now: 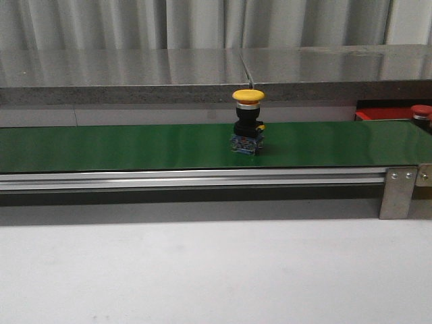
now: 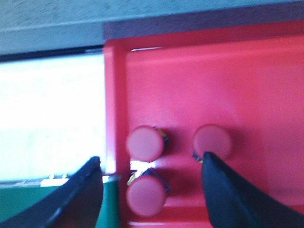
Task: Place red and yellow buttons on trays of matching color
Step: 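Lower the right gripper onto the yellow button on the belt and grasp, then carry the yellow button into the yellow tray and open the right gripper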
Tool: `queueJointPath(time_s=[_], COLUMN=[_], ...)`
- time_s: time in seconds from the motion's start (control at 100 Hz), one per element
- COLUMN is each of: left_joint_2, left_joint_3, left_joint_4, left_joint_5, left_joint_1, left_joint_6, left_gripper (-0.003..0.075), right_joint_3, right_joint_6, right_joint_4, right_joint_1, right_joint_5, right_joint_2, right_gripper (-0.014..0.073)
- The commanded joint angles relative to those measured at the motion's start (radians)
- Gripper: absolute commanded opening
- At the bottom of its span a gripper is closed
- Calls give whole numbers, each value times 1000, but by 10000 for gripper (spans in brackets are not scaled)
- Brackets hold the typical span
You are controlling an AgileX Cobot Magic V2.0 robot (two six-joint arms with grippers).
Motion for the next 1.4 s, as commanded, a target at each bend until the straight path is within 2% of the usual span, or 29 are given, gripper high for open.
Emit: queueJointPath(time_s=[0.0, 0.23, 0.44, 0.61, 0.82, 0.89, 1.06, 1.39], left_joint_2=[1, 1, 1, 1, 1, 1, 1, 1], left_joint_3=[-29, -29, -29, -29, -29, -29, -29, -29], left_joint_4=[-15, -15, -15, -15, -15, -15, -15, -15], left_joint_5=[-67, -67, -67, -67, -69, -69, -69, -69], left_joint_1=[-7, -7, -7, -7, -7, -7, -7, -7], left_joint_6=[-1, -1, -1, -1, -1, -1, -1, -1], left_gripper=[-19, -19, -19, -19, -20, -20, -19, -19], right_joint_3=[43, 236, 357, 366, 365, 363, 362, 362], right_joint_6=[-14, -27, -32, -33, -35, -57, -146, -282], right_joint_4=[-11, -11, -11, -11, -11, -11, -10, -11], right_joint_1=[22, 104, 233, 351, 445, 461, 494, 497], right_joint_5=[-67, -124, -137, -117, -84, -61, -11, -2], right_joint_2=[-121, -274, -356, -359, -349, -339, -310, -228], right_gripper=[464, 464, 464, 464, 469, 473, 554, 554])
